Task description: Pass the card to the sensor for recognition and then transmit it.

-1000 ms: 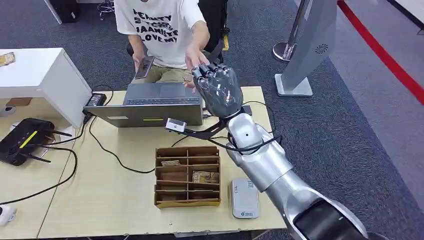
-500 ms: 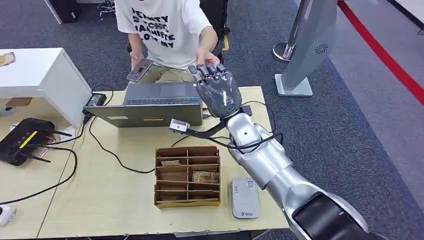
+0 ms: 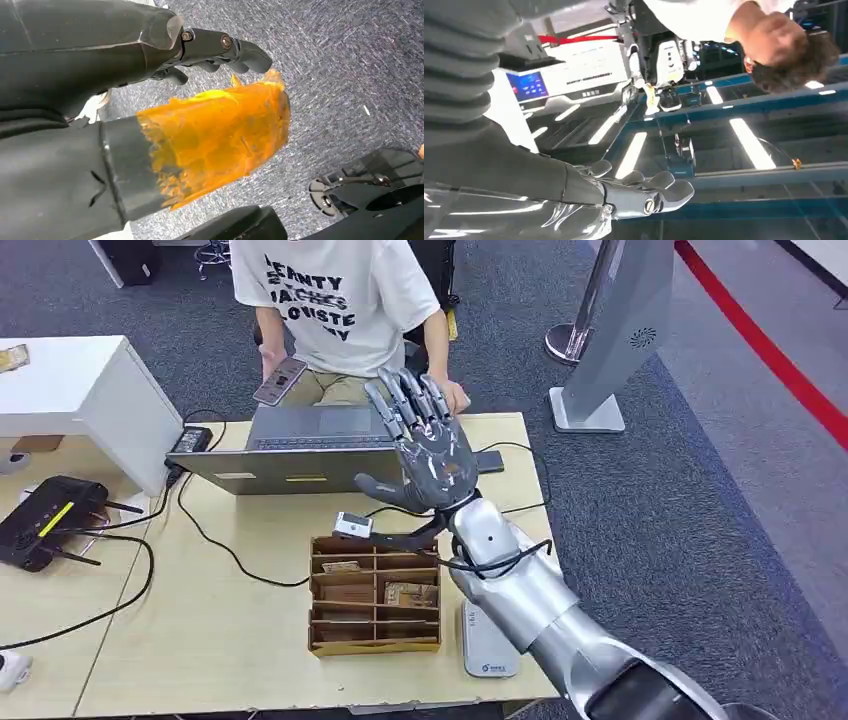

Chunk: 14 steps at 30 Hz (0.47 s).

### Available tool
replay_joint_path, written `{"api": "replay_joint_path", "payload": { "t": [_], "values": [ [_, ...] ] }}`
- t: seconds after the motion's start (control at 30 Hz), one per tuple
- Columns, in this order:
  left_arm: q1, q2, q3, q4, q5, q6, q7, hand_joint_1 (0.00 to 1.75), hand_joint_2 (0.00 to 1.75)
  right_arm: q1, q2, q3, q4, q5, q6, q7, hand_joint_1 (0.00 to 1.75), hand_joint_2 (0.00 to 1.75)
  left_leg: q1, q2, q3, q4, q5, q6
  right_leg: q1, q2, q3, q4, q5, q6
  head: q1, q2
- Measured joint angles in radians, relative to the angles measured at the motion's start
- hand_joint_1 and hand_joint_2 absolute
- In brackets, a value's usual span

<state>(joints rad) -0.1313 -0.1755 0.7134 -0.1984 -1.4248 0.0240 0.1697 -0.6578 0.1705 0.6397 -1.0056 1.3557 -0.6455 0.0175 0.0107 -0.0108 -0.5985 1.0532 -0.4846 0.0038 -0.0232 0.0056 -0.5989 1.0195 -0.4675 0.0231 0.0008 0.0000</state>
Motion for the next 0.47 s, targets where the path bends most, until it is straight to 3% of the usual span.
{"api": "replay_joint_path", "payload": {
  "t": [0.13,0.2,0.33,0.47],
  "values": [
    [0.008,0.000,0.001,0.000,0.036,0.021,-0.003,0.00,0.00,0.075,0.008,-0.010,-0.112,-0.207,-0.003,-0.096,0.00,0.00,0.000,0.000,0.000,0.000,0.000,0.000,0.000,-0.001,0.000,0.000,0.000,0.000,0.001,0.000],
    [0.017,-0.002,0.011,0.000,0.067,0.050,-0.009,0.00,0.00,0.159,0.026,-0.014,-0.238,-0.401,-0.002,-0.174,0.00,0.00,0.000,0.000,0.000,0.000,-0.001,-0.001,0.000,0.000,0.000,0.000,-0.001,0.000,0.000,0.000],
    [0.040,-0.021,0.040,0.000,0.120,0.127,-0.020,0.00,0.00,0.302,0.024,0.002,-0.487,-0.943,0.031,-0.328,0.00,0.00,0.000,-0.001,-0.001,0.000,-0.002,-0.001,0.000,-0.001,0.000,-0.001,-0.002,0.000,0.000,0.000],
    [0.053,-0.042,0.066,0.000,0.141,0.150,-0.027,0.00,0.00,0.399,0.002,0.002,-0.651,-1.236,0.120,-0.431,0.00,0.00,0.000,0.000,-0.001,0.000,-0.003,0.000,0.000,0.000,0.000,-0.001,-0.002,0.000,0.000,0.000]
  ]
}}
